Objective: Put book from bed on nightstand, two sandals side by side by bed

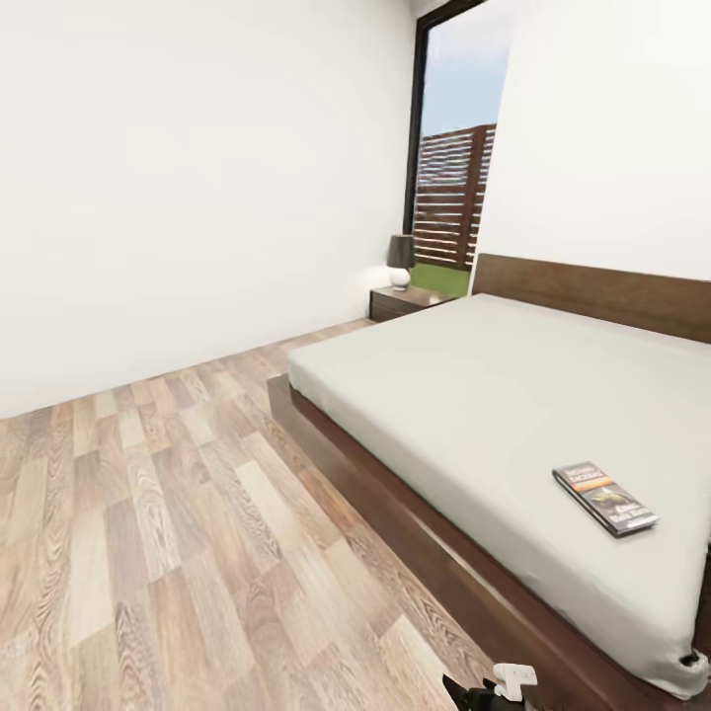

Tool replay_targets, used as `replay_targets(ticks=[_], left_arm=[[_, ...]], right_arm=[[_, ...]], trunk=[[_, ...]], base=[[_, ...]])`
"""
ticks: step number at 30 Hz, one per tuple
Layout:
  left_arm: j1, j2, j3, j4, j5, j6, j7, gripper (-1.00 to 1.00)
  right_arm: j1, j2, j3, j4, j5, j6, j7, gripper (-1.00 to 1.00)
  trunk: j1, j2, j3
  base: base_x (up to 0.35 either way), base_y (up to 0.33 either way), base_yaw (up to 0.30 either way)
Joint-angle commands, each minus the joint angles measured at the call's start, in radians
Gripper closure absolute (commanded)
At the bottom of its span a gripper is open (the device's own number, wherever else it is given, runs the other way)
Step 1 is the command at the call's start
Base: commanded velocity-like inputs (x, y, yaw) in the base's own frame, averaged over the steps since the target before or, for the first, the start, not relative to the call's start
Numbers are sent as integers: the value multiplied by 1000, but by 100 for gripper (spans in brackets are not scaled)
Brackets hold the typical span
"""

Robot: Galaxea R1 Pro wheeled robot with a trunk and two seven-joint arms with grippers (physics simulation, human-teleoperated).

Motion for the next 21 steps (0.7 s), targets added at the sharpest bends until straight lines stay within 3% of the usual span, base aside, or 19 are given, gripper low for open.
replay_targets(ticks=[1,21], left_arm=[[0,0,7,1,3,1,-7,-100],[0,0,7,1,3,1,-7,-100]], right_arm=[[-2,1,8,5,-9,-6,6,-100],[-2,1,8,5,-9,-6,6,-100]], trunk=[[0,0,-1],[0,0,-1]], base=[[0,220,-282],[0,190,-282]])
